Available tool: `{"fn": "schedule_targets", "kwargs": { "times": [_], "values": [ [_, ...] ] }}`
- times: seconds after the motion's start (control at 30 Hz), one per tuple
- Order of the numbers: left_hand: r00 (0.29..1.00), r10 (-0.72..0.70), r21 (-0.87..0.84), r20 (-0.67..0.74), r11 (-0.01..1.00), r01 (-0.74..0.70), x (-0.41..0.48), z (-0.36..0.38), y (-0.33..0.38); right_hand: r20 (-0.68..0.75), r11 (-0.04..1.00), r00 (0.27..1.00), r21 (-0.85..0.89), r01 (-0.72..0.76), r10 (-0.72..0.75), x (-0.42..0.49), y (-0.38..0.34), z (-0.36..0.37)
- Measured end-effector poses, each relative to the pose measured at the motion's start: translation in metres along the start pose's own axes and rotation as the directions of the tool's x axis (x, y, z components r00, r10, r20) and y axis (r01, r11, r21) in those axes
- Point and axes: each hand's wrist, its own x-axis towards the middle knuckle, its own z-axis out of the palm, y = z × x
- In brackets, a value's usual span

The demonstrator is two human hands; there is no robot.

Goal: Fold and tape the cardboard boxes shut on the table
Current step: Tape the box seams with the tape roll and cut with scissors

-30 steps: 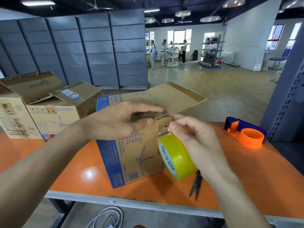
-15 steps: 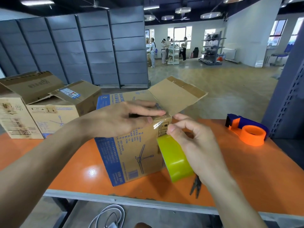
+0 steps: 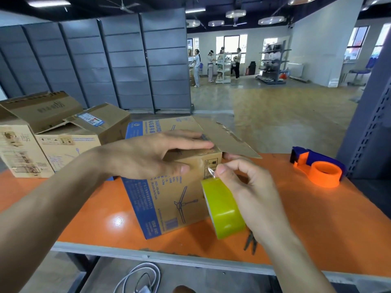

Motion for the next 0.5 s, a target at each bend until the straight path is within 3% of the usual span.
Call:
{"fn": "schedule_targets", "kwargs": {
  "times": [0.33,0.5],
  "values": [
    [0.994,0.032,0.222,-0.109,0.975,-0.007,0.015,0.014,-0.061,0.021,0.998,0.999,0.039,-0.042,0.041,-0.002,0.003,0.002],
    [0.992,0.056,0.252,-0.113,0.967,-0.026,0.023,0.021,-0.082,0.025,0.998,0.999,0.048,-0.044,0.043,0.001,-0.002,0.002]
  ]
}}
